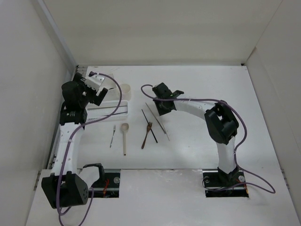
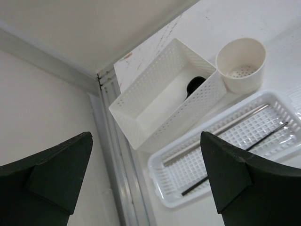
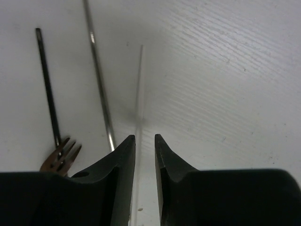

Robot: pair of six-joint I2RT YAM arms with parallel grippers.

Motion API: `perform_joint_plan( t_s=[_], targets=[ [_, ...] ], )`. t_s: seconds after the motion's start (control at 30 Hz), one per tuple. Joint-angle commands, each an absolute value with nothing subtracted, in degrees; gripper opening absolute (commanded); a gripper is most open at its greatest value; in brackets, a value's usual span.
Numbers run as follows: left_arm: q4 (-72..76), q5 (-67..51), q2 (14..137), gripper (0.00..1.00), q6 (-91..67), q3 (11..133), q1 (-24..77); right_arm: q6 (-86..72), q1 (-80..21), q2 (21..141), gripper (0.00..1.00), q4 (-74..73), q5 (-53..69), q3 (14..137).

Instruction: Sort the eating utensils into containers

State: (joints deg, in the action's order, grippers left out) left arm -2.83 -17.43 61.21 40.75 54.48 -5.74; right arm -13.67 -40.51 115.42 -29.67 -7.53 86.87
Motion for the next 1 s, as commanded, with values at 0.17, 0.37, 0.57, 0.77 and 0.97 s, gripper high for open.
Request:
perform_joint_plan(
  t_s=[0.17, 0.37, 0.57, 0.77, 0.97],
  targets=[
    [-2.29, -14.59, 54.67, 0.98, 29.79, 51.42, -5.8, -12.92, -39.64, 120.67, 0.29, -31.11, -5.98, 92.37],
    [-0.26, -14.06, 53.61, 0.98, 29.79, 48.17, -5.8, -14.06, -39.64, 117.25, 0.29, -31.11, -7.91, 88.77],
    [2.02, -14.06, 52.56, 0.98, 27.78, 46.41, -5.8, -13.36, -39.64, 113.99, 0.3, -29.88, -8.61, 86.75],
    [1.49, -14.06, 51.94, 0.98, 27.16, 45.35, -5.8, -12.83, -40.16, 116.46, 0.3, -29.98, -8.0, 85.08],
    [1.49, -14.06, 51.94, 0.98, 26.55, 44.74, -5.8, -11.69, -40.69, 111.99, 0.3, -27.25, -8.61, 82.19]
  ],
)
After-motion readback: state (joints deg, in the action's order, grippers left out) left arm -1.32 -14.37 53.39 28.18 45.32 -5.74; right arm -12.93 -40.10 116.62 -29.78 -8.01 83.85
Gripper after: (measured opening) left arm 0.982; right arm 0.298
